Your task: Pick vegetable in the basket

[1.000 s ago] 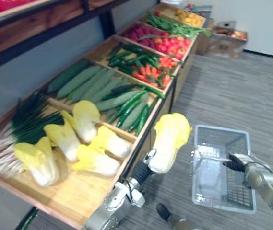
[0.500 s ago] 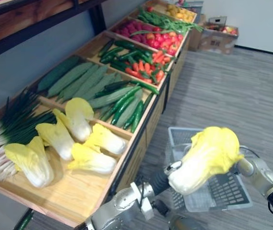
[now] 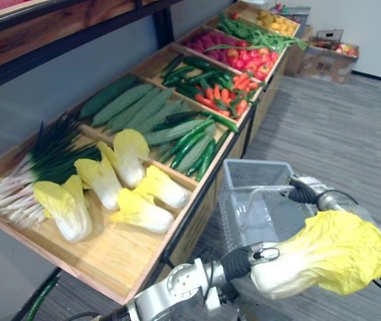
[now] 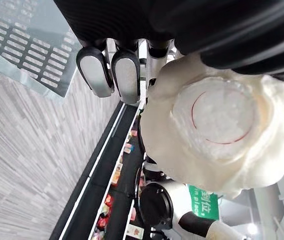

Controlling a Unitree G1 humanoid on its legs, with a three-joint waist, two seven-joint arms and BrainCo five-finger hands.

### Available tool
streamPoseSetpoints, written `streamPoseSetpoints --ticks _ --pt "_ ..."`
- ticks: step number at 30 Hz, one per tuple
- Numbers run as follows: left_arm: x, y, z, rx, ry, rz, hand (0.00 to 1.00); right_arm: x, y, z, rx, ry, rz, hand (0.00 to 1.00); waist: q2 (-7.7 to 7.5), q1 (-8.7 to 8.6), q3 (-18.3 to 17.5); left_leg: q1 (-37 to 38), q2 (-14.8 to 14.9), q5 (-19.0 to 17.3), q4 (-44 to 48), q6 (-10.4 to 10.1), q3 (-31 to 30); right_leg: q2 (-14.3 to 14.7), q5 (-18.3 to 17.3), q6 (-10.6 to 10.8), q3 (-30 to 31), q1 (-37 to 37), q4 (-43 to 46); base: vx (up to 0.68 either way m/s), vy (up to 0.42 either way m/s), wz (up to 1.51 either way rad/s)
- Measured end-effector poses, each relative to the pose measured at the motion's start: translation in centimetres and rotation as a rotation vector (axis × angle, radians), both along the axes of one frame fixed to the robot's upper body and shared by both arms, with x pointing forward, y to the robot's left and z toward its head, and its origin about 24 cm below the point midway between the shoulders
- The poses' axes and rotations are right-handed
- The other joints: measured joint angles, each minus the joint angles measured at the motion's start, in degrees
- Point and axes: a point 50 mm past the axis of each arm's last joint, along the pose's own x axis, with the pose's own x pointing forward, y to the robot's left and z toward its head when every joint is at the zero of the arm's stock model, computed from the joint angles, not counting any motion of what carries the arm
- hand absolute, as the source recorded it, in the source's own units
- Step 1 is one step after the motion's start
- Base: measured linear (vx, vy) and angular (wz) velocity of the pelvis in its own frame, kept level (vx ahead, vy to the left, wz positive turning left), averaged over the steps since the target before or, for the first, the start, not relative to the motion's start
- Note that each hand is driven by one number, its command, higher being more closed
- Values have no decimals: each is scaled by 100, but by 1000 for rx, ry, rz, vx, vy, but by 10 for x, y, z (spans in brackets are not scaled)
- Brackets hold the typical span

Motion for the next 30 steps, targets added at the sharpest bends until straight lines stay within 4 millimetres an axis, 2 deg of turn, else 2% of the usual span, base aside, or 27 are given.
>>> streamPoseSetpoints --ticks 2,10,17,20,28,30 --pt "0 -2 1 -4 -9 -2 100 0 0 3 -7 -6 7 100 0 59 0 -21 0 2 6 3 -27 -17 0 0 -26 0 1 1 88 7" --pt "-1 -8 2 36 -117 -19 100 -2 9 11 -11 -18 55 100 0 57 0 -114 -9 5 5 8 -158 -59 -9 -12 -142 0 39 -8 83 8" --pt "16 -14 -25 171 -156 28 100 -2 9 10 -21 10 66 100 -1 6 0 -115 -88 26 -55 25 -188 -84 -14 -17 -129 -4 69 -17 76 0" --pt "29 -13 -42 260 -170 92 100 -3 9 9 -27 22 70 100 -8 -37 4 -217 -122 21 -63 41 -277 -146 -51 11 -143 -18 -45 -20 70 5" --pt "75 -10 -56 425 -253 284 100 -3 2 2 -54 93 53 100 -9 -76 6 -409 -412 134 -269 250 -485 -368 3 27 -211 -116 -117 -9 79 10" --pt "90 -4 -63 486 -249 370 100 -3 1 0 -56 102 48 100 -32 -168 32 -420 -536 143 -363 295 -510 -463 -8 55 -213 -117 -138 -17 96 8"
